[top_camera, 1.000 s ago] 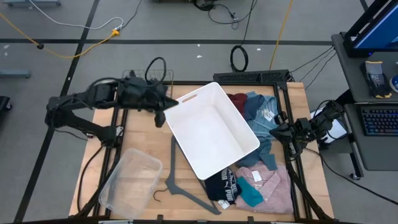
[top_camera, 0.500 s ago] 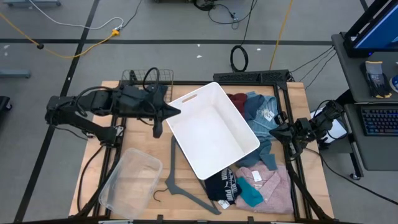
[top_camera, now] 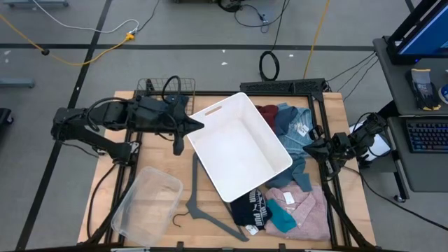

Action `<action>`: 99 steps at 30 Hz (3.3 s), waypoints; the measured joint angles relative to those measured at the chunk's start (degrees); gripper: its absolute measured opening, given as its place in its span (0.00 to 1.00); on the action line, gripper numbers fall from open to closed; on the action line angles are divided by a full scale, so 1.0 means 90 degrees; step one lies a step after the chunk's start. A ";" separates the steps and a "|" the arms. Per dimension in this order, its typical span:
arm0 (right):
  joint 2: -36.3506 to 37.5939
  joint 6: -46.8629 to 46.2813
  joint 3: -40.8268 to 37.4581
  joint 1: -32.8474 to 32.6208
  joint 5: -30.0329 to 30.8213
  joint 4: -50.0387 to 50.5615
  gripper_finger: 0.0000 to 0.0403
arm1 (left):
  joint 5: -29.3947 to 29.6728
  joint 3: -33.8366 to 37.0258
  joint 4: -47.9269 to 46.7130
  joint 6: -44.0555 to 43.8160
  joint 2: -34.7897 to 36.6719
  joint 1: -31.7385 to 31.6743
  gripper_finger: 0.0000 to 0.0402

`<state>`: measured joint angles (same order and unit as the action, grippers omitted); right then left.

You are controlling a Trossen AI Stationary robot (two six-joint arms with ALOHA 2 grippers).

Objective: Pick & Place Cloths
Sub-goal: Put the dark blue sock into the transparent bin

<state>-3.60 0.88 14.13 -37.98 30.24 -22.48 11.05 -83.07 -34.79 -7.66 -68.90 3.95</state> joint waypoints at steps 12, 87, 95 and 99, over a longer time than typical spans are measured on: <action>-0.0002 0.0973 0.0372 0.0000 0.1624 0.0509 0.00 | -0.0001 0.0000 -0.0024 0.0176 0.0000 -0.0006 0.03; -0.3973 -0.2890 0.3888 0.5939 -0.0907 0.8453 0.01 | 0.0115 0.2749 0.2033 0.0000 0.2327 -0.0323 0.05; -0.4718 -0.2330 0.3888 0.7475 -0.2073 0.7564 0.16 | 0.0106 0.2749 0.2033 0.0000 0.2327 -0.0323 0.05; -0.5256 -0.2334 0.3888 0.8049 -0.2390 0.7454 0.30 | 0.0102 0.2749 0.2033 0.0027 0.2327 -0.0323 0.05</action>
<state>-50.90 -20.13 49.12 34.46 8.73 44.60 11.97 -58.33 -16.49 -7.42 -47.97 1.04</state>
